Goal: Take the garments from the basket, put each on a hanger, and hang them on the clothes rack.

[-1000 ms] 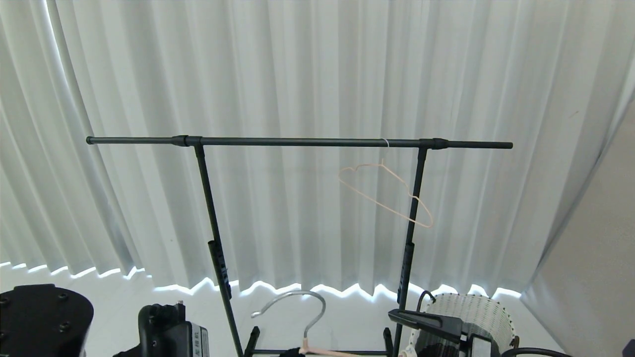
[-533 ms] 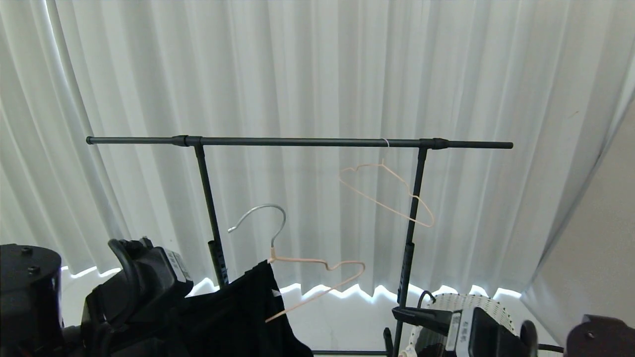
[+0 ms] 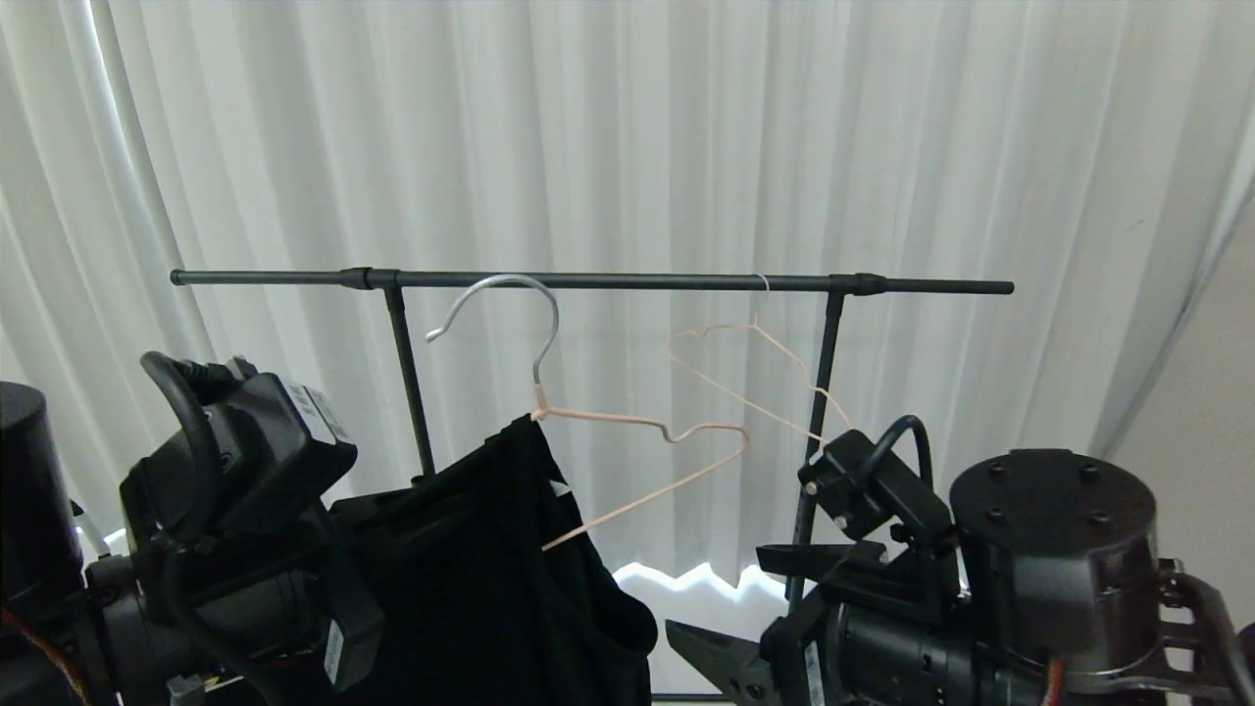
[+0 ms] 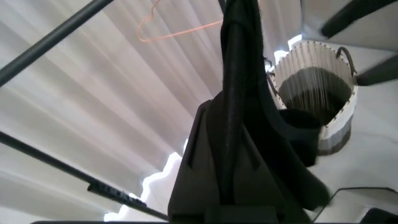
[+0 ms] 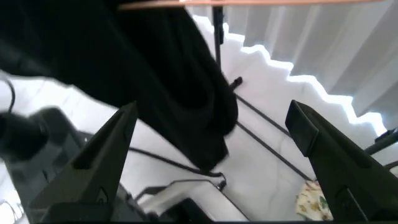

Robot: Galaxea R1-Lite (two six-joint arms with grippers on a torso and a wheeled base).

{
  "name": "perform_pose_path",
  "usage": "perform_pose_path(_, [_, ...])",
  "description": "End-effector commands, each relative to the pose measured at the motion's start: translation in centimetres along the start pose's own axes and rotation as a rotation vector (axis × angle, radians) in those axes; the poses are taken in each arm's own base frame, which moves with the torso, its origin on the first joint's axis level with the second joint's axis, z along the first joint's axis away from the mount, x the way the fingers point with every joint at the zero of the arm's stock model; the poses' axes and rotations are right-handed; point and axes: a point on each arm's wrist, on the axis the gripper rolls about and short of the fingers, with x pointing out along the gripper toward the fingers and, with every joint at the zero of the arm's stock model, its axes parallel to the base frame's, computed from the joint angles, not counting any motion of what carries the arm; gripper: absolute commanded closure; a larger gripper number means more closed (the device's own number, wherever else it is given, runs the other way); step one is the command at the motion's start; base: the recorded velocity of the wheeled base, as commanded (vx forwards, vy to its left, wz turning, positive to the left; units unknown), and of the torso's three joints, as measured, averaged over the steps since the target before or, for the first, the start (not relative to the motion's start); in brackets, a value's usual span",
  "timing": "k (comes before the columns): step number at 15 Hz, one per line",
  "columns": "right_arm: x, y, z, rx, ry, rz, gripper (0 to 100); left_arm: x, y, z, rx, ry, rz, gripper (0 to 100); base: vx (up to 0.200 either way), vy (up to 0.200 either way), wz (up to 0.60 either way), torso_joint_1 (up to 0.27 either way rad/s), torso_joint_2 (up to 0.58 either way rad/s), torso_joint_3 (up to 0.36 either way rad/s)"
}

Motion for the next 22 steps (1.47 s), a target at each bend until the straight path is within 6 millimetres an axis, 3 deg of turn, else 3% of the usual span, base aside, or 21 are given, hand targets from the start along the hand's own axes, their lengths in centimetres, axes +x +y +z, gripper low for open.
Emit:
perform_pose_path(1, [2.6, 0.0, -0.1, 0.016, -0.007, -0.025, 0, 0.1, 0.2, 0.5, 0.003, -0.015, 0.005, 100, 0.000, 0.000, 0.00, 0.000, 0.00, 0.000])
perform_pose_path(2, [3.8, 0.1, -0.3, 0.044, -0.045, -0.019, 0, 0.1, 0.0, 0.7, 0.008, -0.026, -0.008, 100, 0.000, 0.000, 0.00, 0.000, 0.00, 0.000])
perform_pose_path(7, [5.8, 0.2, -1.8, 0.030, -0.019, -0.090, 0, 0.0, -0.3, 1.1, 0.015, -0.042, -0.023, 100, 0.000, 0.000, 0.00, 0.000, 0.00, 0.000])
perform_pose_path(11, [6.2, 0.5, -4.1, -0.079, 0.060, -0.097, 0, 0.0, -0.9, 1.2, 0.025, -0.053, -0.060, 100, 0.000, 0.000, 0.00, 0.000, 0.00, 0.000])
perform_pose_path(16, [6.6, -0.3, -5.0, -0.144, 0.072, -0.201, 0, -0.1, -1.0, 1.0, 0.025, -0.050, -0.061, 100, 0.000, 0.000, 0.00, 0.000, 0.00, 0.000])
perform_pose_path(19, [5.8, -4.3, -5.4, -0.234, 0.096, -0.449, 0, -0.1, -0.8, -0.4, 0.008, 0.007, -0.038, 100, 0.000, 0.000, 0.00, 0.000, 0.00, 0.000])
perform_pose_path(22, [4.3, -7.7, -3.2, -0.230, 0.039, -0.640, 0, -0.1, -1.5, -1.9, 0.001, 0.056, -0.059, 100, 0.000, 0.000, 0.00, 0.000, 0.00, 0.000])
